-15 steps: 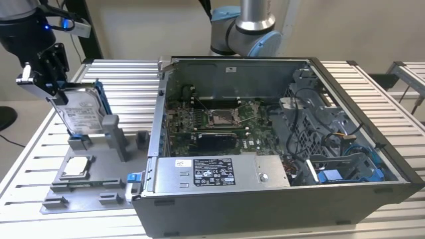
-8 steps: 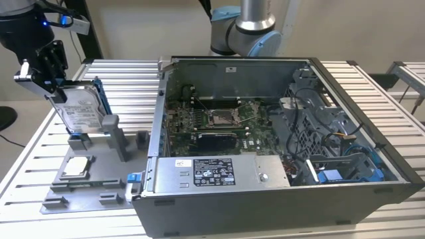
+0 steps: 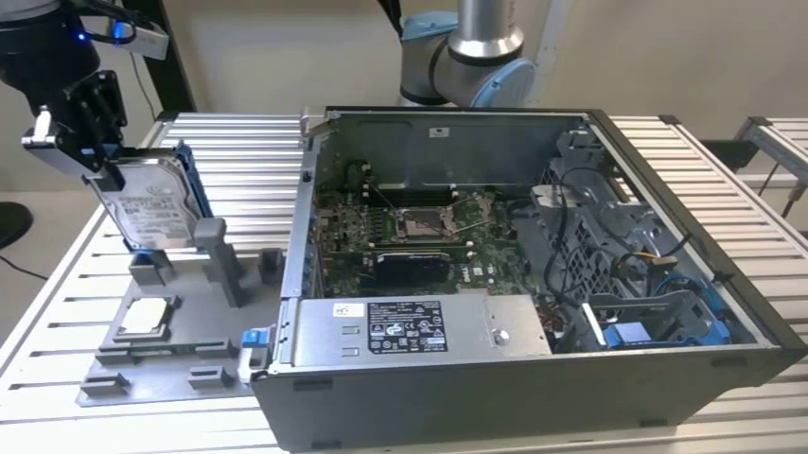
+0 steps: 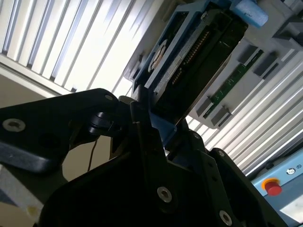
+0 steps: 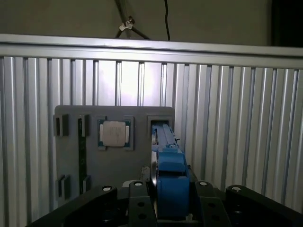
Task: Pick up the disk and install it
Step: 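Pick up the disk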
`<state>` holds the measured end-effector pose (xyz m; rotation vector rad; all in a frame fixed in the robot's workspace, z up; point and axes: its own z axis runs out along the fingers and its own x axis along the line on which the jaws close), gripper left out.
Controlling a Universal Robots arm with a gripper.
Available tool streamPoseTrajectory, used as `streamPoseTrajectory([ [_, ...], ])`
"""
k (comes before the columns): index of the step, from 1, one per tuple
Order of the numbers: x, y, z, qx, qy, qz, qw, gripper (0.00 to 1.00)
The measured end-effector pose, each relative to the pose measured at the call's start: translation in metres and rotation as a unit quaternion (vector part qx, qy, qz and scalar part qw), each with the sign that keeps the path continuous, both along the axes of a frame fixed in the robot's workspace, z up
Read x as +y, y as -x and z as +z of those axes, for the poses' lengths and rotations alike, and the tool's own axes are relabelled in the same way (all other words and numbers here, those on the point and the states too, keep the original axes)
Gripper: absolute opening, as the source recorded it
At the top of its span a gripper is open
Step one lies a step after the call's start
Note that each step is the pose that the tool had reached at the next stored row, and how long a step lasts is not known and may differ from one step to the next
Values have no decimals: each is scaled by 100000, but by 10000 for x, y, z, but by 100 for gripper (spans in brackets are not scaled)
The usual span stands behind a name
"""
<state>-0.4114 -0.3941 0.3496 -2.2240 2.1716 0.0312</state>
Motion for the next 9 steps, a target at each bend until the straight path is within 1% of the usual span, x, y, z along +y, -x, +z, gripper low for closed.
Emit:
streamPoseTrajectory([
  [9,0,0,117,0,-2,1,100000,0],
])
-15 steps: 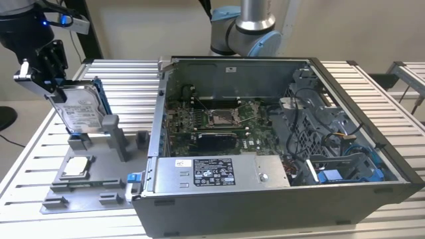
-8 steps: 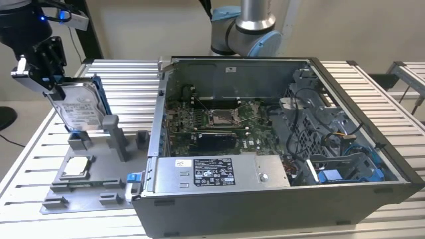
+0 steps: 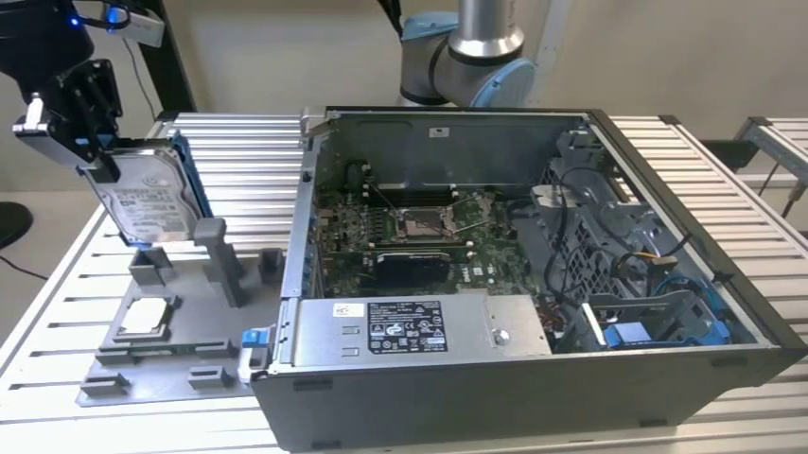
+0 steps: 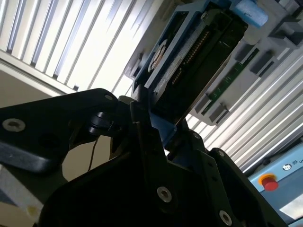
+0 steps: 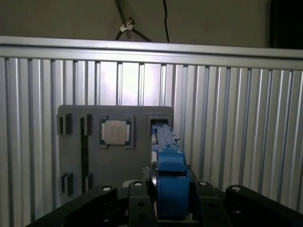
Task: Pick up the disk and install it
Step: 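Pick up the disk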
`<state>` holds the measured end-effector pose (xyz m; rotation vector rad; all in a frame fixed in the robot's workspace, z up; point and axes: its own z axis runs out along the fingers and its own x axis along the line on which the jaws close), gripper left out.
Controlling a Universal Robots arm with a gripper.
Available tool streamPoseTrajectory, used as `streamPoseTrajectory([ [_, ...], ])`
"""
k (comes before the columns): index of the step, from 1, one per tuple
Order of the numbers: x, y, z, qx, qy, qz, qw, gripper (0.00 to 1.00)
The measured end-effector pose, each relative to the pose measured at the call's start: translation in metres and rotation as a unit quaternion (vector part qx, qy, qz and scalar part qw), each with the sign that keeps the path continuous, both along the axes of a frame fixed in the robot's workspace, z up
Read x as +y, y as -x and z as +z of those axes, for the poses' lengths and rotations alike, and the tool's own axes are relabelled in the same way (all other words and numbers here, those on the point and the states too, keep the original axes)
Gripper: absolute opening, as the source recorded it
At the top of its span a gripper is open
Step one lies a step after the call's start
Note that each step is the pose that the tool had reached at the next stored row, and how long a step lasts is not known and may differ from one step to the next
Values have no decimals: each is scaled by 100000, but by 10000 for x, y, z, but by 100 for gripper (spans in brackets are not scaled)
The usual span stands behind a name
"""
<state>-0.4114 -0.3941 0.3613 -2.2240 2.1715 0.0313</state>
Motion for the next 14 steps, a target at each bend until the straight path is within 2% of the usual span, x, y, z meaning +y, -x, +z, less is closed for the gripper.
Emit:
streamPoseTrajectory([
  [8,0,0,59,-2,-1,-1,100000,0],
  [11,0,0,111,1,0,1,100000,0],
  [14,0,0,192,-1,0,0,100000,0],
])
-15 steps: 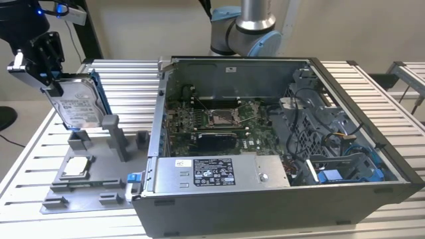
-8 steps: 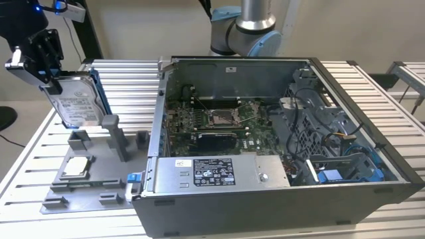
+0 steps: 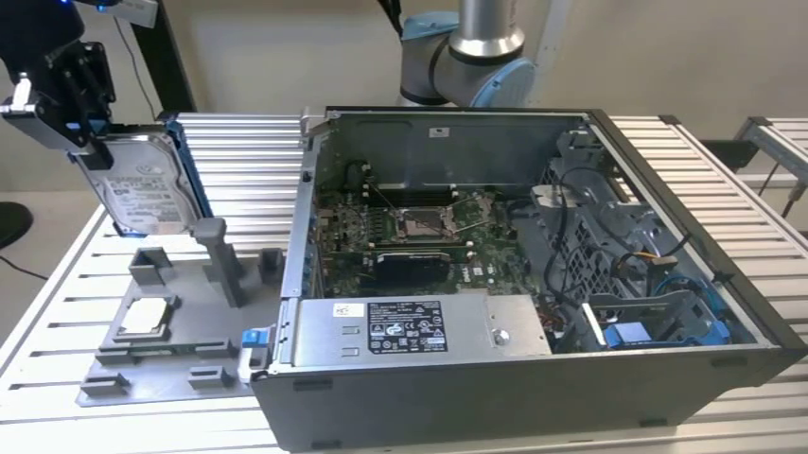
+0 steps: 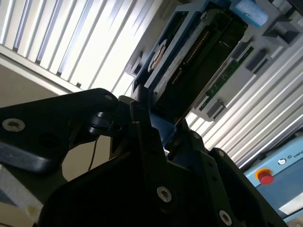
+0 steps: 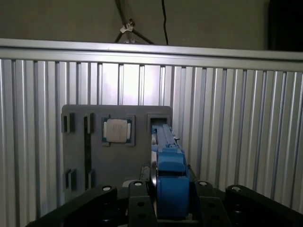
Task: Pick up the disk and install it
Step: 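Pick up the disk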
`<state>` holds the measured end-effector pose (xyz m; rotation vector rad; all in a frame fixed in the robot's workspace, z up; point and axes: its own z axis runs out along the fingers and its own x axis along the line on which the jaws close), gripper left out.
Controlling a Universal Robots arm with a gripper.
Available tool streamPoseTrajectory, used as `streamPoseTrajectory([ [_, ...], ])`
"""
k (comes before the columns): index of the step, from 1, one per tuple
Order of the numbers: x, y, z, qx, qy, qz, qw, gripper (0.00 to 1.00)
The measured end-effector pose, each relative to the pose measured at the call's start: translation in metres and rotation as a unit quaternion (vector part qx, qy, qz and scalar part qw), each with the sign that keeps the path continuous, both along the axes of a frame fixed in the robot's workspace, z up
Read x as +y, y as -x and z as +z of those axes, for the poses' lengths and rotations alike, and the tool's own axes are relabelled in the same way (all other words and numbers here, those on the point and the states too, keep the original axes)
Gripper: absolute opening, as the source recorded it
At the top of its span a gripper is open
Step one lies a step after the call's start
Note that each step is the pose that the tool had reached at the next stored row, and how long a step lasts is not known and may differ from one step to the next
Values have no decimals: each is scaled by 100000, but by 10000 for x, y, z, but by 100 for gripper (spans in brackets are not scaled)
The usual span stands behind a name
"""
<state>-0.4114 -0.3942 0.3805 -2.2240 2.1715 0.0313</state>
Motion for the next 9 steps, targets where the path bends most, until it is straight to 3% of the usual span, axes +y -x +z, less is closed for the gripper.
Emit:
streamPoseTrajectory([
  [9,0,0,292,-4,-3,-2,100000,0],
])
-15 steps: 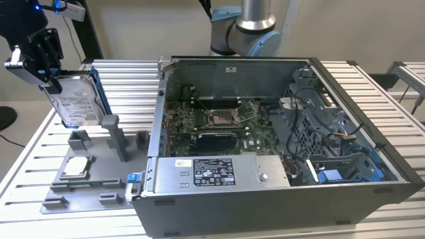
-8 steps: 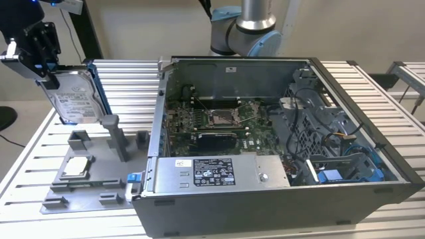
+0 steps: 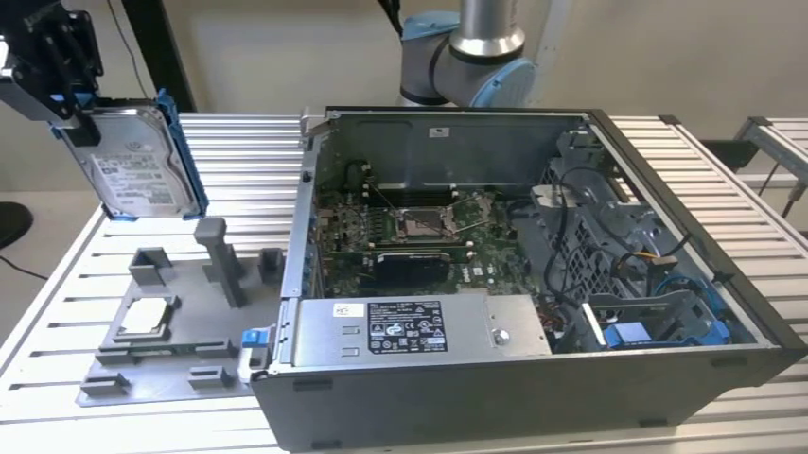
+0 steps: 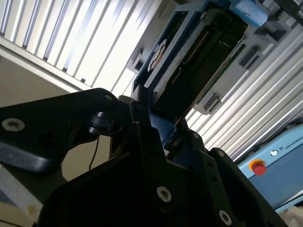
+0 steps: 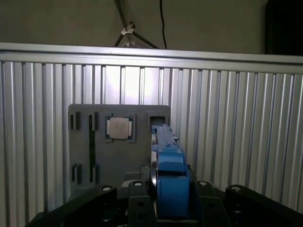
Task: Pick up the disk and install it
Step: 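Pick up the disk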
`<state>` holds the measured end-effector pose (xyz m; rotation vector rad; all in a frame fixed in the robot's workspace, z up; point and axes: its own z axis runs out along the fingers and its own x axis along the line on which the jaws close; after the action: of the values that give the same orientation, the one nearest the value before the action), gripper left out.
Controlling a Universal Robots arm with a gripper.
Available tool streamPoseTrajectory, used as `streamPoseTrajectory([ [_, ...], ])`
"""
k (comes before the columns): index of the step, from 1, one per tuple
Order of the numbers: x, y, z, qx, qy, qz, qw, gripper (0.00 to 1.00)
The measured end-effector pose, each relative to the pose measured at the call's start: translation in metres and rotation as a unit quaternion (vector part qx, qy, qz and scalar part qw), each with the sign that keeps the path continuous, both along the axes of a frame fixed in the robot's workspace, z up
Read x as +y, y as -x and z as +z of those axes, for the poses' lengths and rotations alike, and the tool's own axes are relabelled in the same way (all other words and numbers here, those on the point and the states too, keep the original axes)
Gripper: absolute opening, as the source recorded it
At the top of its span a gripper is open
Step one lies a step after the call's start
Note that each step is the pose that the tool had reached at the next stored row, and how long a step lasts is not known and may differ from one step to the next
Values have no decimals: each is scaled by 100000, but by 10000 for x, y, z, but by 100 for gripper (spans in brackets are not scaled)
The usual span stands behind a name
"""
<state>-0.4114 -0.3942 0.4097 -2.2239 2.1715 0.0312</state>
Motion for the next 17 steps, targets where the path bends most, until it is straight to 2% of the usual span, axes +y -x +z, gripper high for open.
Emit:
streamPoseTrajectory([
  [6,0,0,222,1,0,2,100000,0],
  [17,0,0,724,-1,-2,1,100000,0],
])
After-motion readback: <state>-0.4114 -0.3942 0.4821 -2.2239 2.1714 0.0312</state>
